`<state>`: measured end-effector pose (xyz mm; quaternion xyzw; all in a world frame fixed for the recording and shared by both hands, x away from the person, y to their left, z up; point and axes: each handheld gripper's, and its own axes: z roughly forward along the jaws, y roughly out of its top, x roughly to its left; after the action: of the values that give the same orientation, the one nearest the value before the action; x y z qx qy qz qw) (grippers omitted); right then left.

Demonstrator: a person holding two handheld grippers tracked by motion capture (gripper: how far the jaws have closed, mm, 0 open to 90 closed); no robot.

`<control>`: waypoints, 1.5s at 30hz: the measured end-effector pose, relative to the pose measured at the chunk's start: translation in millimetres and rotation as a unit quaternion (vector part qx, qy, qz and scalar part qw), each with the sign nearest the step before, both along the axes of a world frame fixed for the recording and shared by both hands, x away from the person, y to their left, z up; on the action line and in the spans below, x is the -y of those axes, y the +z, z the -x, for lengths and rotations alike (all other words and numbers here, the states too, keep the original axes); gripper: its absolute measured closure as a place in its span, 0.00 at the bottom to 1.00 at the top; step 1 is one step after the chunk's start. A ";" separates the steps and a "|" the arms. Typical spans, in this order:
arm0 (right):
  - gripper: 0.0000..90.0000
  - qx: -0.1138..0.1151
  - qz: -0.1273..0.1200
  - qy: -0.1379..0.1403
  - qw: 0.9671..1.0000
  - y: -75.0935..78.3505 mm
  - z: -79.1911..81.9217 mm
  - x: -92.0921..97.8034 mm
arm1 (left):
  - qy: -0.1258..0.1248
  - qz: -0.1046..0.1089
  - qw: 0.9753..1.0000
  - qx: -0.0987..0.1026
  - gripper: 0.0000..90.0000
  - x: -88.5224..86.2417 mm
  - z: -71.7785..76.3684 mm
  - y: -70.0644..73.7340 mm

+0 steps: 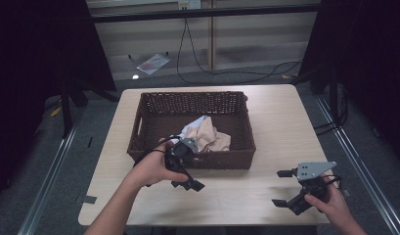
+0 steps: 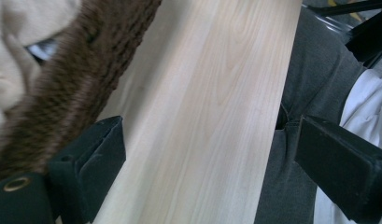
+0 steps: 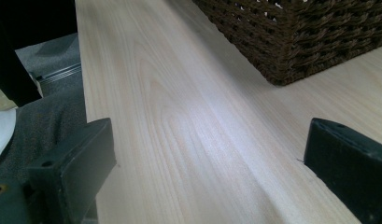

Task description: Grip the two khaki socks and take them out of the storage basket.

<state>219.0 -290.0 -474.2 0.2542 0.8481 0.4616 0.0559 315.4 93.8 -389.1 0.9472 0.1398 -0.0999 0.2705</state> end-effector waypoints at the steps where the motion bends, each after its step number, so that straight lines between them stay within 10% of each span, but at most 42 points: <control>1: 0.01 0.000 0.000 0.000 1.000 0.0 0.0 0.0 | 0.002 0.000 1.000 -0.001 0.10 -0.4 -0.7 2.3; 20: 0.01 0.000 -0.001 0.001 1.000 0.0 -0.1 0.0 | 0.061 -0.015 0.998 0.003 0.12 -1.6 -59.4 42.7; 31: 0.01 0.000 -0.001 0.000 1.000 0.6 0.2 0.4 | 0.128 -0.048 0.991 -0.004 0.14 3.7 -95.8 25.9; 45: 0.01 0.000 -0.001 0.001 1.000 0.6 0.2 0.5 | 0.170 -0.062 0.983 0.034 0.19 0.6 -124.9 -2.6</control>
<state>218.7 -290.6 -473.5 0.2537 0.8480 0.4621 0.0552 440.2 93.2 -391.7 0.9274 0.2954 -0.0114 0.2292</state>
